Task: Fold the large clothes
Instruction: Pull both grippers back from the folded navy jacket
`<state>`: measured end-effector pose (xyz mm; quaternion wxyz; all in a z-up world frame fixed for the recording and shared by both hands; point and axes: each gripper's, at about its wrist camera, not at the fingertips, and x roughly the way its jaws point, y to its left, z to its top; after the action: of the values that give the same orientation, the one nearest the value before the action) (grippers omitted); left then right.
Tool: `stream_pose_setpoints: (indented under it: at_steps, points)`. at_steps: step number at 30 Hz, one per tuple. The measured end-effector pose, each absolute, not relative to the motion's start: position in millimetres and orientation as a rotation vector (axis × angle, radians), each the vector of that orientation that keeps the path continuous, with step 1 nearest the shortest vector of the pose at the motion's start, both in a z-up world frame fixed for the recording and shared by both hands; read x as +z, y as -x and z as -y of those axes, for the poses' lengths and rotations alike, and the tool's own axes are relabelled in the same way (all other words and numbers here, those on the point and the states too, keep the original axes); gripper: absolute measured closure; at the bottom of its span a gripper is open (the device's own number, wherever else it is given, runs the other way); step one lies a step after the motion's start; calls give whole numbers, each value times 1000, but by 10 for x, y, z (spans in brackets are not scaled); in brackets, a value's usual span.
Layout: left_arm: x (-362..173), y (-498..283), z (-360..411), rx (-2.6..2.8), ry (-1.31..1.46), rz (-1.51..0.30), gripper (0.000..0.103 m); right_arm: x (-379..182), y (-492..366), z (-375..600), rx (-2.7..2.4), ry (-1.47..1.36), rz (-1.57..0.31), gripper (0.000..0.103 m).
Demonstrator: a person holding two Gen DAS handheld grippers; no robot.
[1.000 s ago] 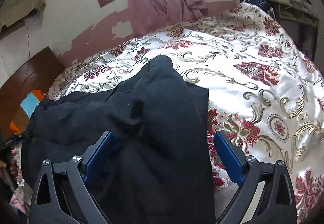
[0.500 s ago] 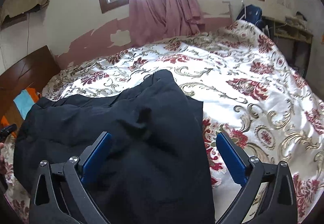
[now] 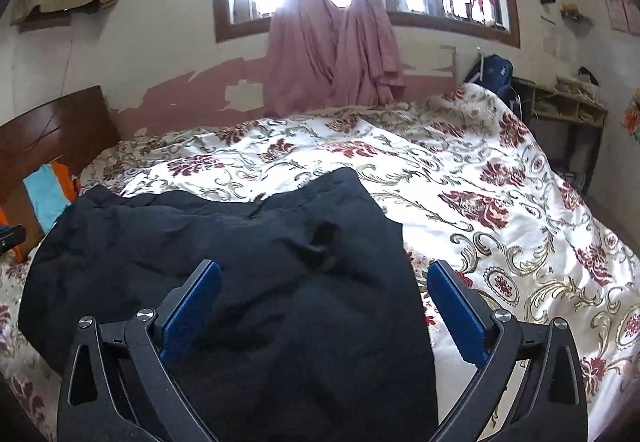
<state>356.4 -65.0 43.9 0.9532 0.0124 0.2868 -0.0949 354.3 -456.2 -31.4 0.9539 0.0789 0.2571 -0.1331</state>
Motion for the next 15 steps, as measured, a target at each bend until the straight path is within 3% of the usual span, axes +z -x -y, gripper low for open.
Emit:
stream_pose_setpoints:
  at_steps: [15]
  points:
    - [574,-3165,696,-193,-27,-530,4,39,-3133,4102,-217,-115,-419,2]
